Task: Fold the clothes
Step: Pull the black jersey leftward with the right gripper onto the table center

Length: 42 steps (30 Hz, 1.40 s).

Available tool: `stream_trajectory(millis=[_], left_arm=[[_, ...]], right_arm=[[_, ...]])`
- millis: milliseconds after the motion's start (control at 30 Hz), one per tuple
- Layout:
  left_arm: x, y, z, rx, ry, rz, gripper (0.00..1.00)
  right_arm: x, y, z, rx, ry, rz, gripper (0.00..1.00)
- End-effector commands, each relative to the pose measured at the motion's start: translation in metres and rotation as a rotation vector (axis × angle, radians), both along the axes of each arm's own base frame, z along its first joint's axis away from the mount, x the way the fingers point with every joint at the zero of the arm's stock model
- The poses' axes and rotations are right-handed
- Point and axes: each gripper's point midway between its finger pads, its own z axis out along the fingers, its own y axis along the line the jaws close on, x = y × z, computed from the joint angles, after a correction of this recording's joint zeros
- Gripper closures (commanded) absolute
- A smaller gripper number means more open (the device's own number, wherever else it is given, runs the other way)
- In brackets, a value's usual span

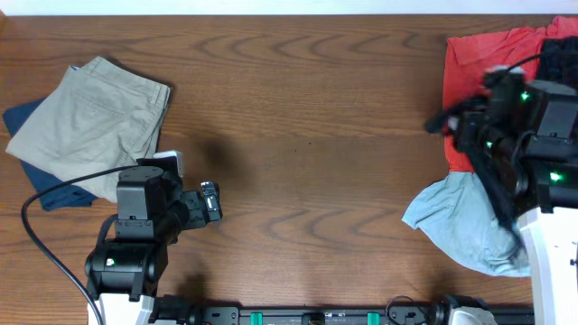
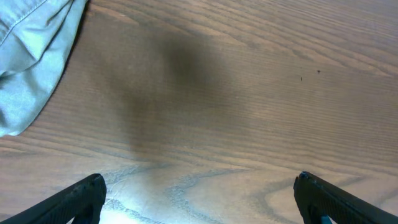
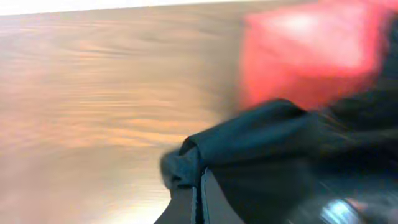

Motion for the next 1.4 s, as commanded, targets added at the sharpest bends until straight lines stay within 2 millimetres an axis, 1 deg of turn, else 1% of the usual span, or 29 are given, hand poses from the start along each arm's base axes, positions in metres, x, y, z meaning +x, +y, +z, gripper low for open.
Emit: stream_trajectory(millis=[0, 100, 200, 233, 367, 433, 500, 533, 567, 600, 633, 733, 800, 867, 933, 1000, 1067, 1167, 1267, 1367], left_arm=[[0.003, 0.001, 0.007, -0.006, -0.017, 0.008, 0.02], [0.003, 0.001, 0.007, -0.006, -0.017, 0.008, 0.02], [0.003, 0.001, 0.007, -0.006, -0.018, 0.008, 0.02], [0.003, 0.001, 0.007, -0.006, -0.018, 0.008, 0.02], [0.003, 0.001, 0.007, -0.006, -0.017, 0.008, 0.02], [0.003, 0.001, 0.007, -0.006, -0.017, 0.008, 0.02], [0.003, 0.001, 0.007, -0.006, -0.017, 0.008, 0.02], [0.003, 0.001, 0.007, -0.006, -0.017, 0.008, 0.02], [0.003, 0.001, 0.007, -0.006, -0.017, 0.008, 0.02], [0.003, 0.001, 0.007, -0.006, -0.017, 0.008, 0.02], [0.003, 0.001, 0.007, -0.007, -0.017, 0.009, 0.02], [0.003, 0.001, 0.007, -0.013, -0.016, 0.016, 0.02], [0.003, 0.001, 0.007, -0.053, -0.006, 0.063, 0.02], [0.000, -0.002, 0.006, -0.133, 0.024, 0.140, 0.03], [-0.004, -0.010, 0.003, -0.226, 0.068, 0.182, 0.02], [-0.007, -0.021, 0.002, -0.292, 0.102, 0.170, 0.02], [-0.010, -0.032, -0.002, -0.330, 0.137, 0.129, 0.02], [-0.013, -0.043, -0.012, -0.351, 0.198, 0.092, 0.02], [-0.017, -0.062, -0.023, -0.384, 0.286, 0.031, 0.02], [-0.023, -0.078, -0.039, -0.406, 0.400, 0.024, 0.02]], right_arm=[[-0.030, 0.086, 0.061, 0.148, -0.194, 0.479, 0.99], [-0.046, 0.116, 0.063, 0.185, -0.190, 0.594, 0.99], [-0.066, 0.153, 0.066, 0.224, -0.184, 0.738, 0.99], [-0.070, 0.161, 0.066, 0.226, -0.186, 0.765, 0.99], [-0.089, 0.204, 0.068, 0.235, -0.202, 0.912, 0.99], [-0.093, 0.220, 0.065, 0.233, -0.204, 0.956, 0.99], [-0.089, 0.232, 0.057, 0.222, -0.179, 0.941, 0.98], [-0.083, 0.236, 0.050, 0.210, -0.157, 0.909, 0.90], [-0.077, 0.238, 0.042, 0.190, -0.134, 0.871, 0.69], [-0.069, 0.237, 0.033, 0.165, -0.110, 0.825, 0.35], [-0.062, 0.235, 0.026, 0.146, -0.090, 0.779, 0.01], [-0.038, 0.220, 0.005, 0.102, -0.024, 0.605, 0.01], [-0.025, 0.202, -0.005, 0.065, 0.008, 0.479, 0.01], [-0.014, 0.174, -0.014, 0.024, 0.049, 0.317, 0.01], [-0.009, 0.144, -0.023, -0.009, 0.092, 0.172, 0.01], [-0.010, 0.117, -0.031, -0.039, 0.139, 0.071, 0.01], [-0.017, 0.096, -0.039, -0.059, 0.191, 0.019, 0.01], [-0.025, 0.069, -0.048, -0.075, 0.260, -0.047, 0.01], [-0.033, 0.043, -0.057, -0.092, 0.324, -0.119, 0.01], [-0.040, 0.018, -0.064, -0.108, 0.374, -0.193, 0.01]])
